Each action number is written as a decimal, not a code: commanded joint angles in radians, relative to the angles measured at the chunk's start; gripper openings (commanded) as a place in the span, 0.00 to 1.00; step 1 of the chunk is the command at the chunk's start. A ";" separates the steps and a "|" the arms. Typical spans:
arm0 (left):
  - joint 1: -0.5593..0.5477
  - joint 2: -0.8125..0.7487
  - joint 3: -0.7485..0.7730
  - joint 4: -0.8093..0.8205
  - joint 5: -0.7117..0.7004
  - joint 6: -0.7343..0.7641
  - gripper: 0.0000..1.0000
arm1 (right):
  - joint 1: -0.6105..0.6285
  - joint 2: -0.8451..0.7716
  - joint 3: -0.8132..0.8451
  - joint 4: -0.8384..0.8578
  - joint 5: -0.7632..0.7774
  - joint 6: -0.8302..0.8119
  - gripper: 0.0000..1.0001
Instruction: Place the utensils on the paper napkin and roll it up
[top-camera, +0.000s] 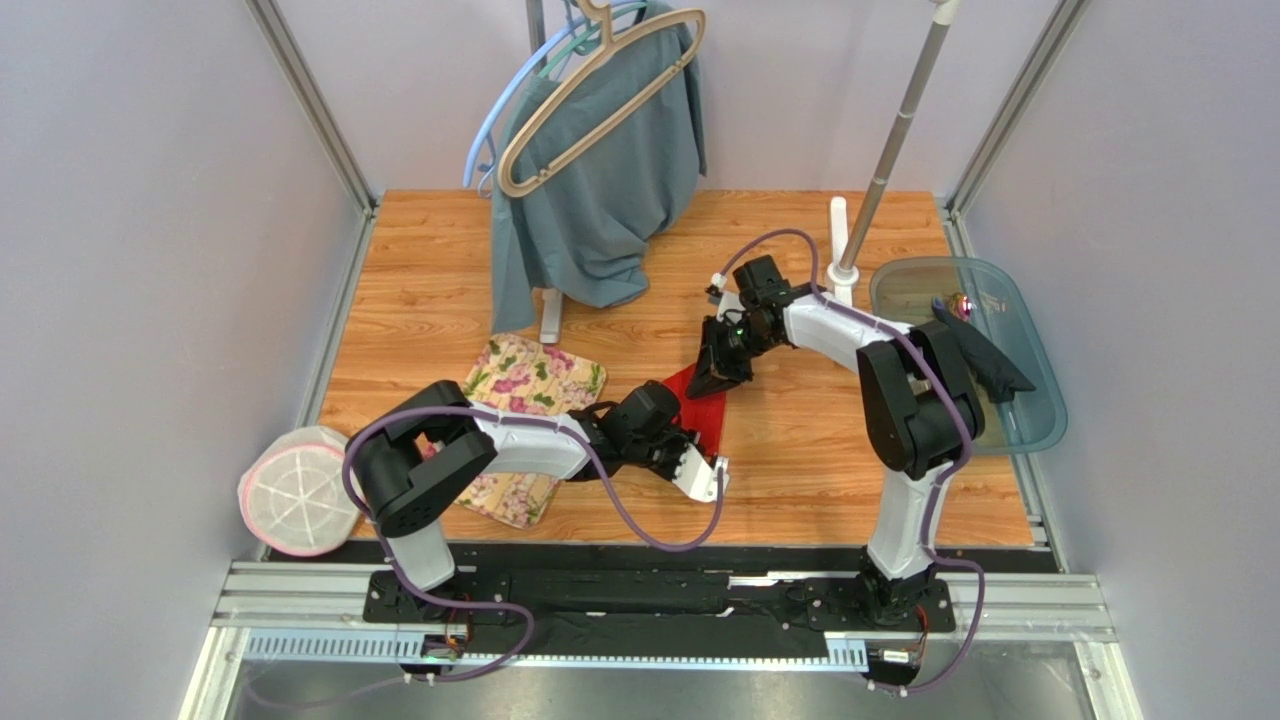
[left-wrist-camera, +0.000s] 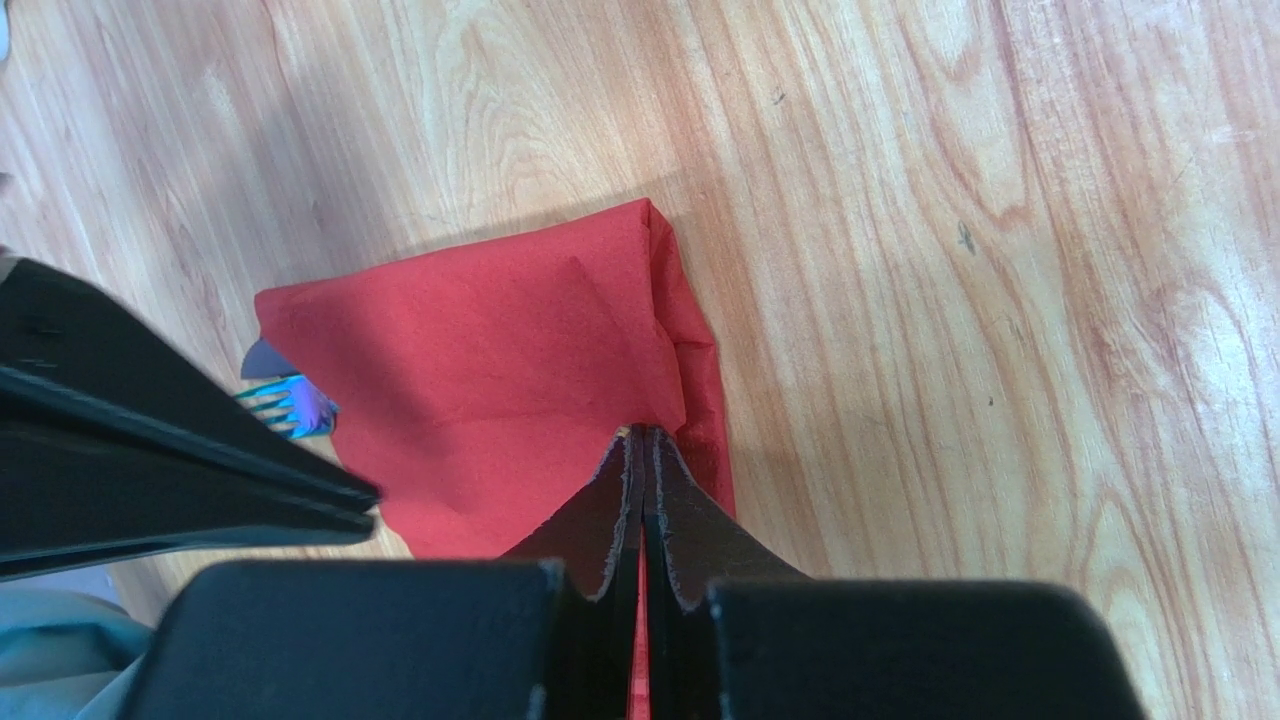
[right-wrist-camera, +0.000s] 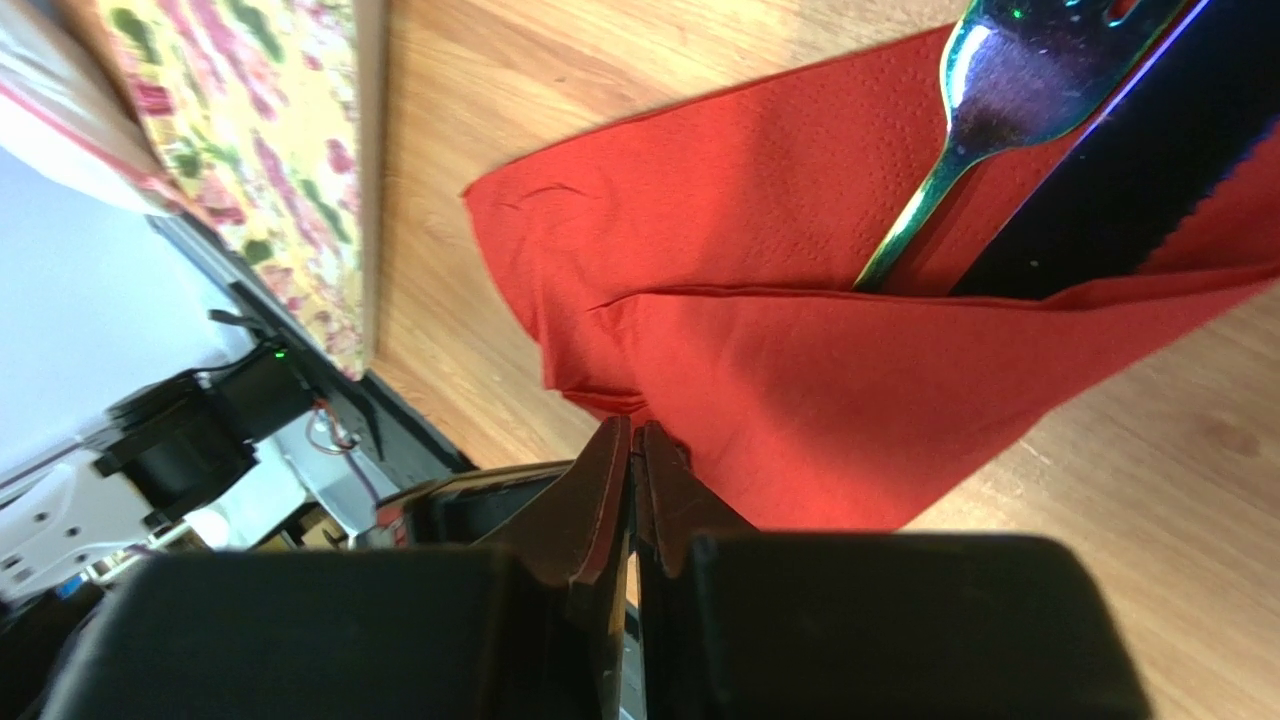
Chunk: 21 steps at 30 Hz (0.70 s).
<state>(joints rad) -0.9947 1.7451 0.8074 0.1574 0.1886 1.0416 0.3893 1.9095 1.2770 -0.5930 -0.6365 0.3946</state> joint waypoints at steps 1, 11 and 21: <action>-0.009 0.008 0.016 -0.070 0.015 -0.029 0.00 | 0.017 0.040 0.035 0.018 0.079 -0.022 0.05; 0.004 -0.100 0.079 -0.153 -0.002 -0.272 0.08 | 0.039 0.132 0.015 0.009 0.161 -0.100 0.02; 0.212 -0.438 0.193 -0.470 0.230 -0.925 0.38 | 0.039 0.146 -0.044 -0.020 0.100 -0.247 0.00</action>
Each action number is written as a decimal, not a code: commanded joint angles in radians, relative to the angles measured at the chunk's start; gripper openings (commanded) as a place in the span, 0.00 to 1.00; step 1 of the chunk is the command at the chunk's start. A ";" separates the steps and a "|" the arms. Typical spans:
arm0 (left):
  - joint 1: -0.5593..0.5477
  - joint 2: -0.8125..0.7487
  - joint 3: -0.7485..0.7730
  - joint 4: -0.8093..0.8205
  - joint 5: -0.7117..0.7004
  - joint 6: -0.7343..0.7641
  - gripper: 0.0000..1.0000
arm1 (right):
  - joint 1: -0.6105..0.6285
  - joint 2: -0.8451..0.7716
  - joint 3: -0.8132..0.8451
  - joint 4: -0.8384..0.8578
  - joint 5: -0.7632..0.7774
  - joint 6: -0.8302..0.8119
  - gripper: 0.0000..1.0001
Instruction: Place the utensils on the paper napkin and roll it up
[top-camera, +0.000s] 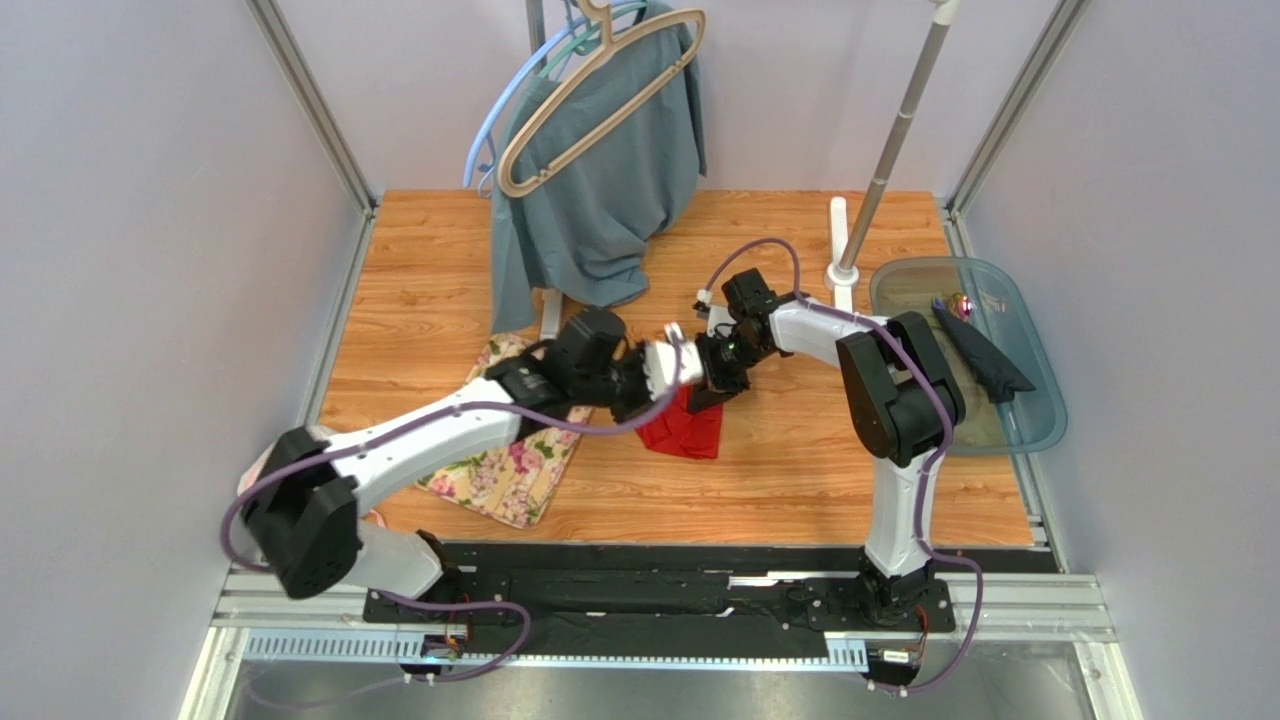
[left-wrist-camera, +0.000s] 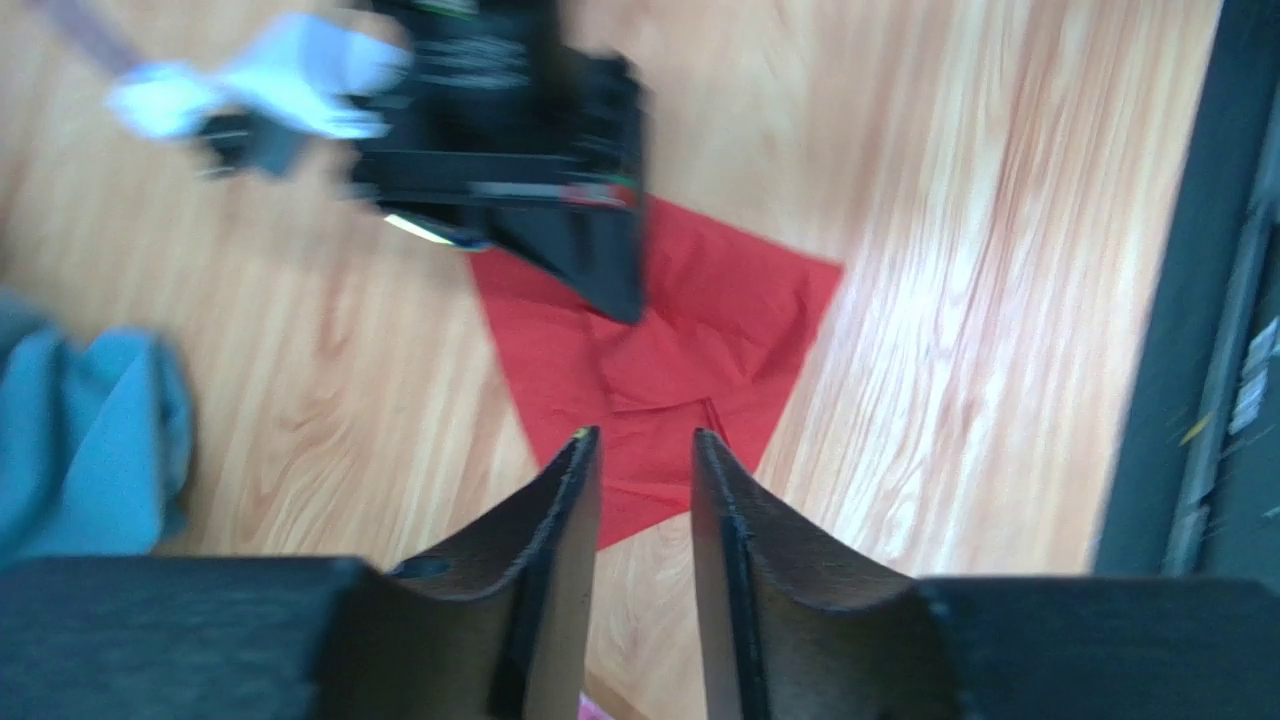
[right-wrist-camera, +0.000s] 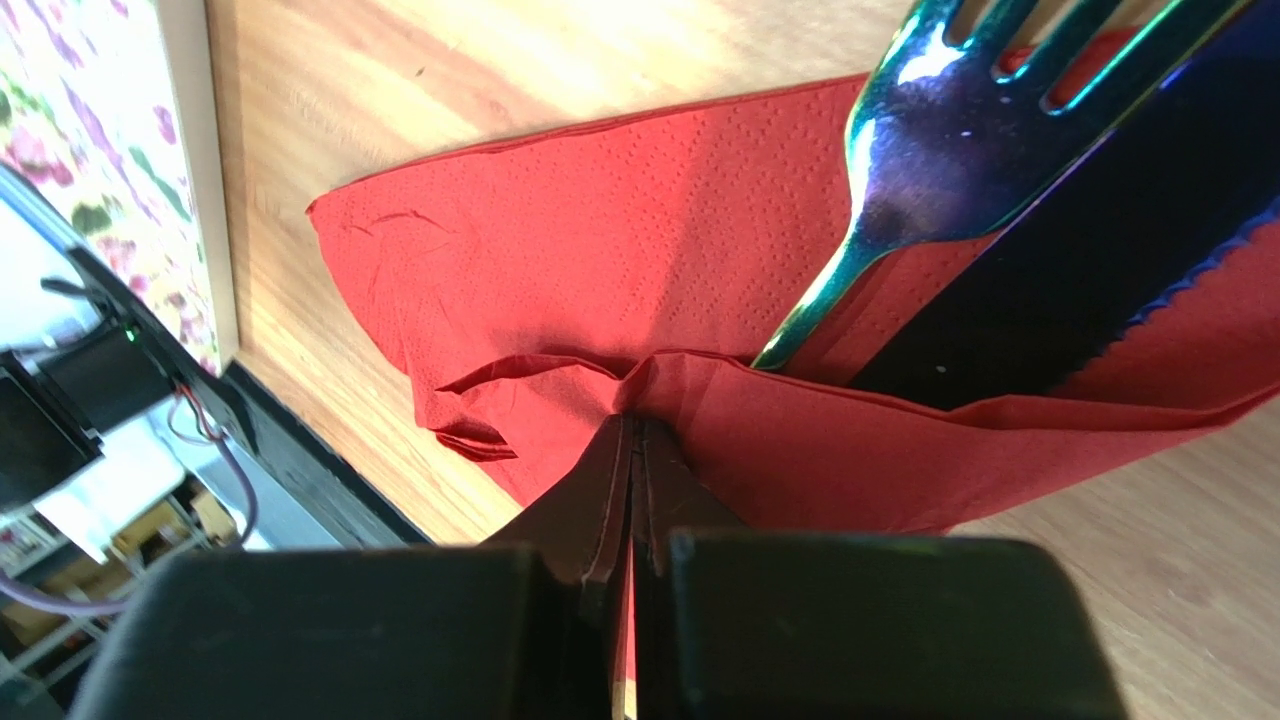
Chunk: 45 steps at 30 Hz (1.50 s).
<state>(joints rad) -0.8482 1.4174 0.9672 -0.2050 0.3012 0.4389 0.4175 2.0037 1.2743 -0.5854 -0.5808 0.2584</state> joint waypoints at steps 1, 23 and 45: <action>0.101 -0.123 0.036 -0.117 0.136 -0.356 0.41 | 0.009 0.053 -0.039 -0.034 0.024 -0.140 0.00; 0.199 0.212 -0.022 0.252 0.412 -0.977 0.08 | -0.002 0.043 -0.139 0.032 -0.123 -0.100 0.00; 0.201 0.588 0.176 0.062 0.268 -0.845 0.00 | -0.011 -0.097 -0.096 0.004 -0.080 -0.084 0.03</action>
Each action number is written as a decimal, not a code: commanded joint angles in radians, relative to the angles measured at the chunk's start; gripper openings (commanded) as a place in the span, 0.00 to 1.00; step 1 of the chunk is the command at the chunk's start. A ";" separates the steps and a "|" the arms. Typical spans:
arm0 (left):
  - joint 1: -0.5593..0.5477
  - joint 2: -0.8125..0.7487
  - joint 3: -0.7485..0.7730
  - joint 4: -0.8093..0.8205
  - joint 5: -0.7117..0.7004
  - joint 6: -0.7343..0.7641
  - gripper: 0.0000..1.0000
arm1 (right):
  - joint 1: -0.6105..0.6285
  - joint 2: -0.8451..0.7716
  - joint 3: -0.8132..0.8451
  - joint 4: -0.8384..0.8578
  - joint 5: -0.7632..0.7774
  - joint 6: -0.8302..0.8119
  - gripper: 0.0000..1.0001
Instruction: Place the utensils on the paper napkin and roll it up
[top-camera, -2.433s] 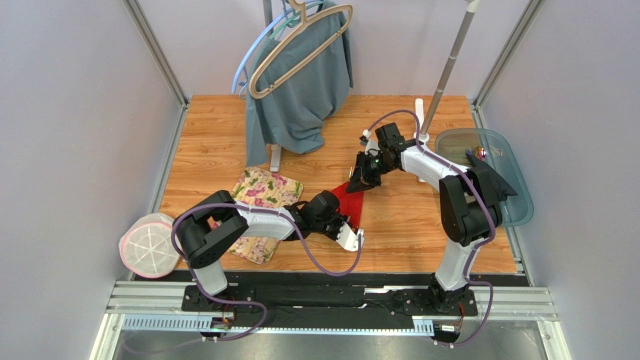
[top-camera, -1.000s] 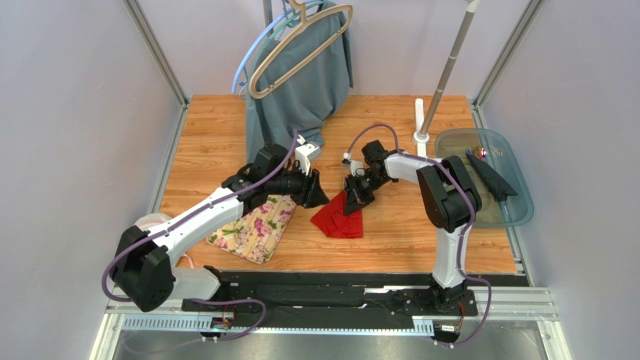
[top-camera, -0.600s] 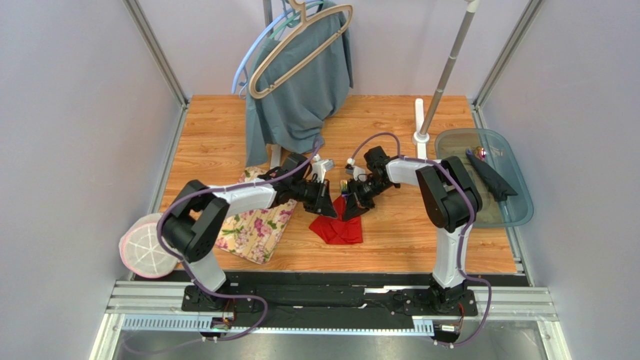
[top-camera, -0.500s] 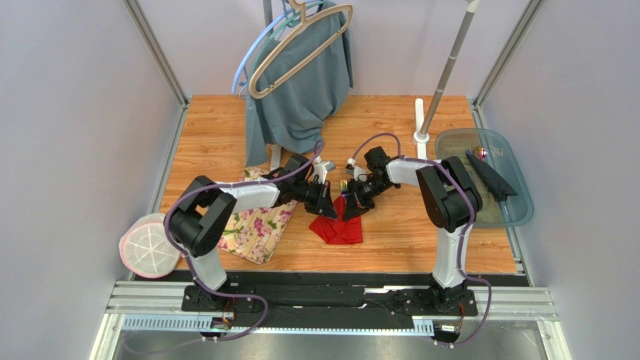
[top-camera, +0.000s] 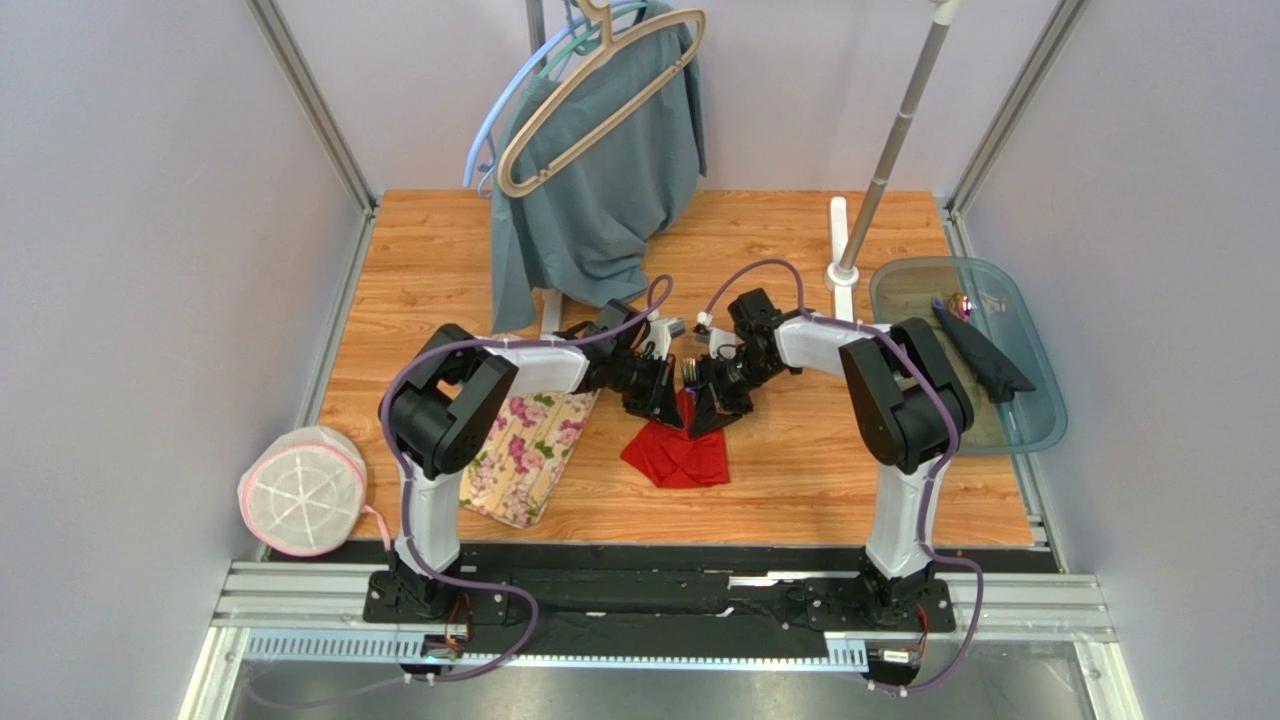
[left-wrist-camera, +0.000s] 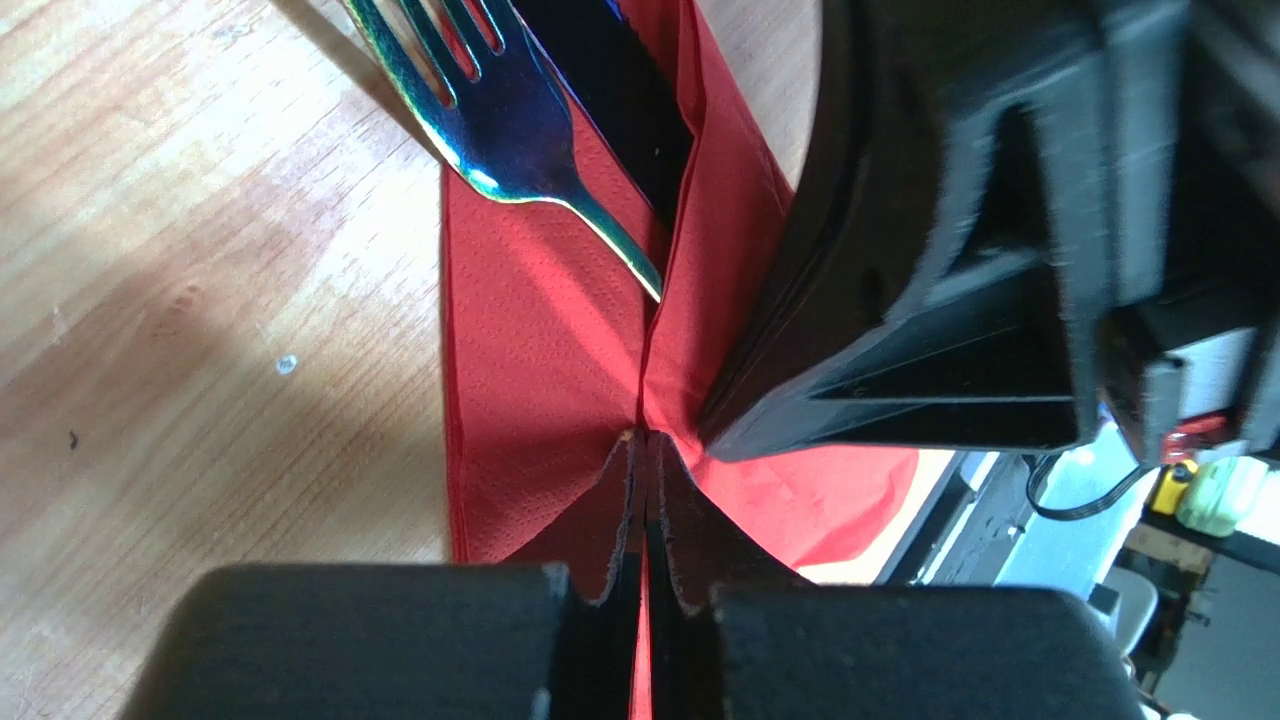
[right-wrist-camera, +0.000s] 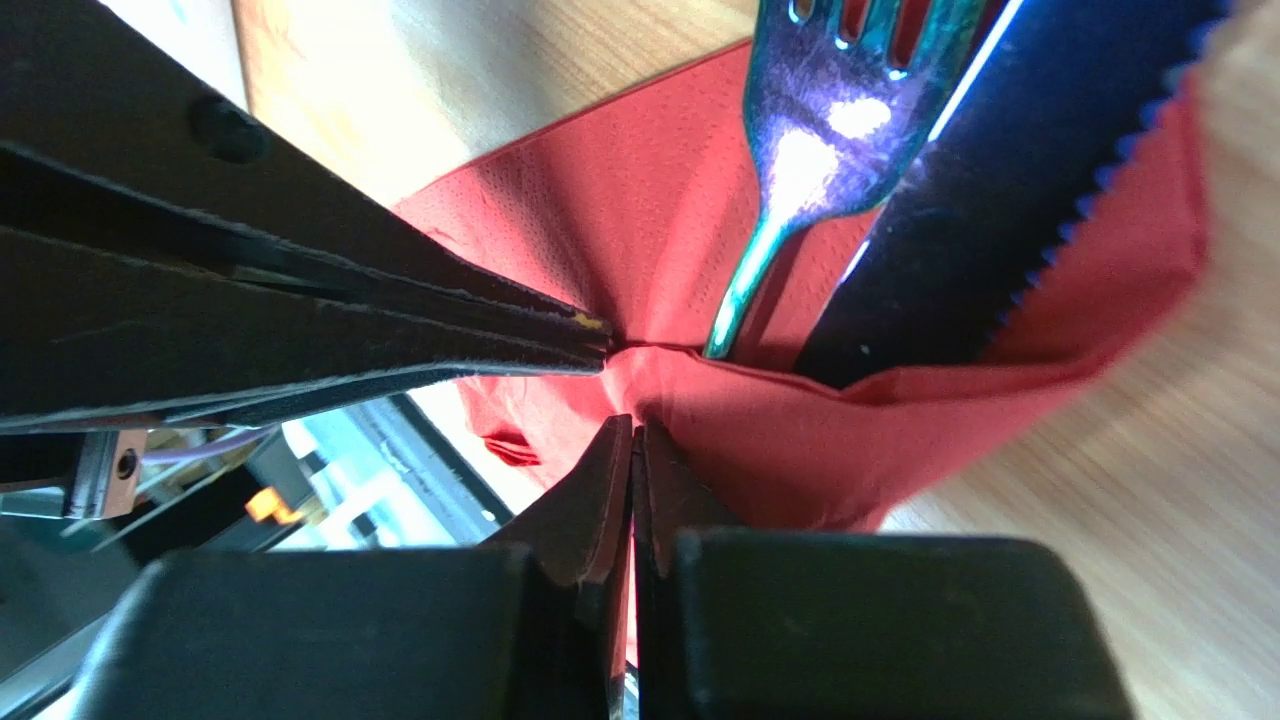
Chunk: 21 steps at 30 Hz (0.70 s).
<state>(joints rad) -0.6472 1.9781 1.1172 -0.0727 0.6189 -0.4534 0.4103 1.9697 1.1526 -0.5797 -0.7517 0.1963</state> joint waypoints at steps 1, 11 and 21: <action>0.001 0.027 0.024 -0.072 -0.053 0.047 0.00 | -0.002 -0.061 0.025 -0.006 0.100 -0.029 0.03; 0.026 -0.156 -0.105 0.153 0.076 -0.073 0.00 | -0.002 -0.006 -0.007 0.014 0.103 -0.029 0.02; -0.019 -0.137 -0.111 0.142 0.085 -0.090 0.00 | -0.001 0.024 0.006 0.020 0.132 -0.001 0.02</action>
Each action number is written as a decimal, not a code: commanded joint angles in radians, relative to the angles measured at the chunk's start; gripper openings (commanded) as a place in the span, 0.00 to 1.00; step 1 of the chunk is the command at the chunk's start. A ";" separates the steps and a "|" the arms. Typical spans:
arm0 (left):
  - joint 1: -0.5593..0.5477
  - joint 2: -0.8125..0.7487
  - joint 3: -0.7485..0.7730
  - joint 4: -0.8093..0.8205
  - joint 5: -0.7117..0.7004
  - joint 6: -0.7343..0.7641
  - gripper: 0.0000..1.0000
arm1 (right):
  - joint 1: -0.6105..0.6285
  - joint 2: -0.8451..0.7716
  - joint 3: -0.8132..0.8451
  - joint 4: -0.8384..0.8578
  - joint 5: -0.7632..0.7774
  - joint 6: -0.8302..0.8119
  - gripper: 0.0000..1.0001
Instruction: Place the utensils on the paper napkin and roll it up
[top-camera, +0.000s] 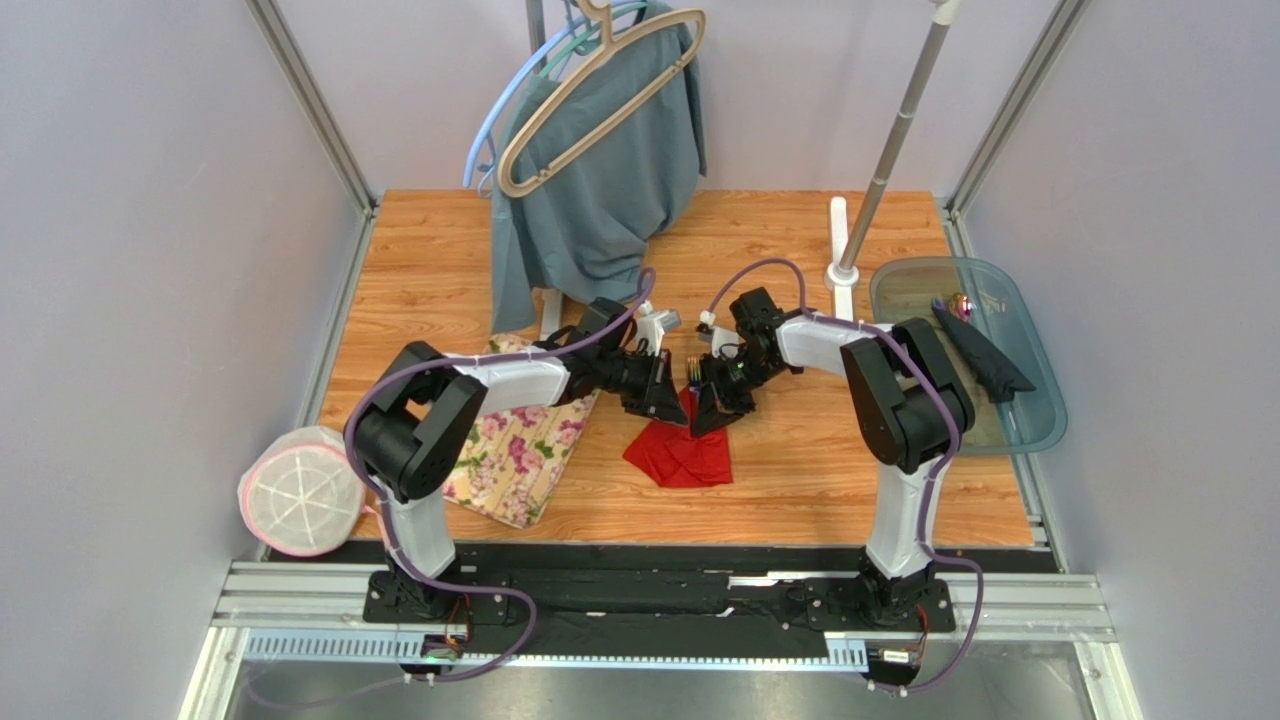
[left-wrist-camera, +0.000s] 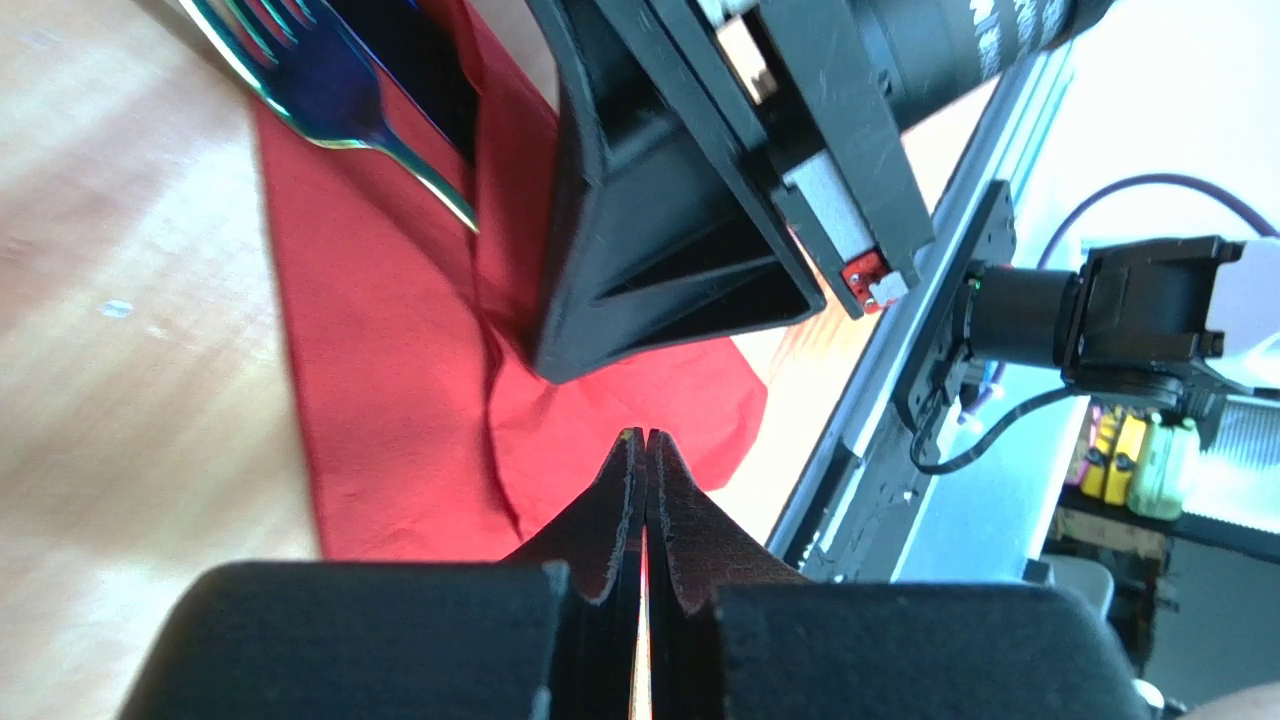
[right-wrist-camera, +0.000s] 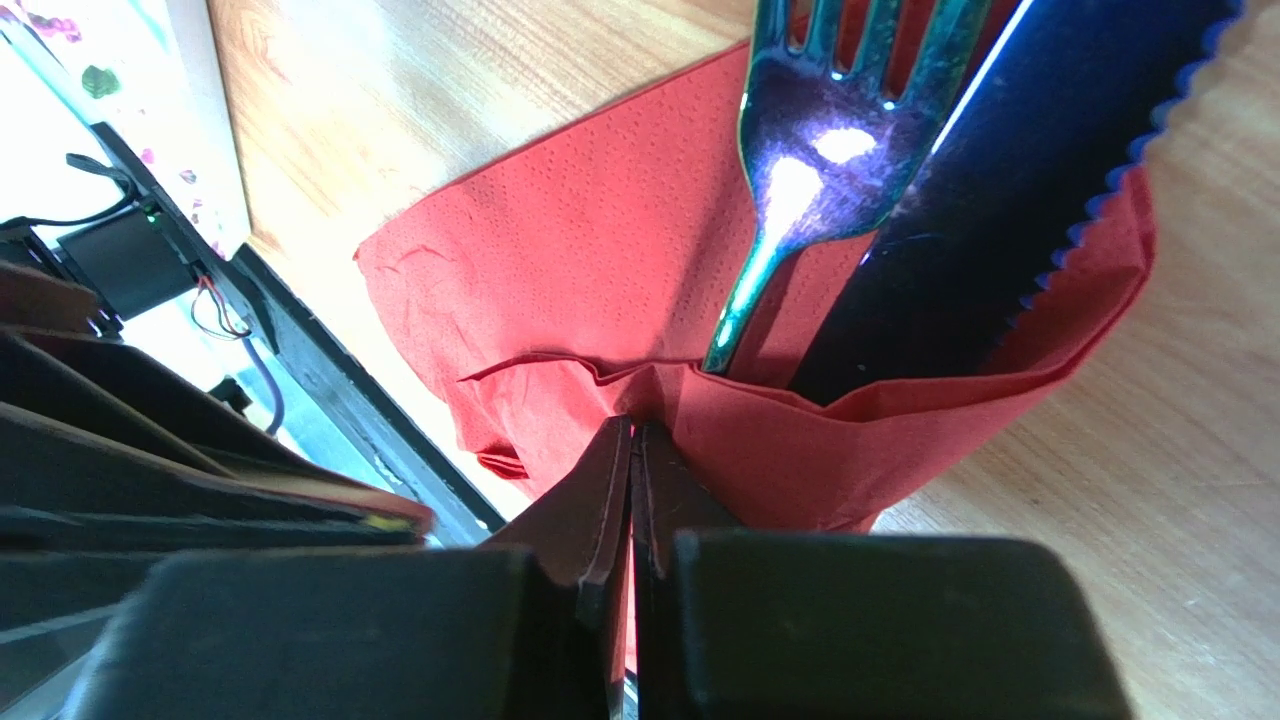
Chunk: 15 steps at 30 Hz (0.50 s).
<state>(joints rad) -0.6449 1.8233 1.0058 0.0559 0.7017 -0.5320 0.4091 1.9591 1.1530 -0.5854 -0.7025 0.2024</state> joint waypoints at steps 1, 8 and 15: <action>-0.021 0.042 -0.001 0.006 -0.002 -0.016 0.00 | 0.000 0.034 0.007 0.025 0.083 -0.008 0.02; -0.019 0.142 0.042 -0.103 -0.036 0.035 0.00 | -0.001 -0.012 0.043 -0.002 0.063 0.002 0.04; -0.004 0.185 0.109 -0.215 -0.125 0.102 0.00 | -0.013 -0.117 0.106 -0.070 0.081 0.002 0.14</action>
<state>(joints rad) -0.6586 1.9774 1.0863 -0.0750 0.6807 -0.5034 0.4034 1.9419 1.1942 -0.6243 -0.6708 0.2127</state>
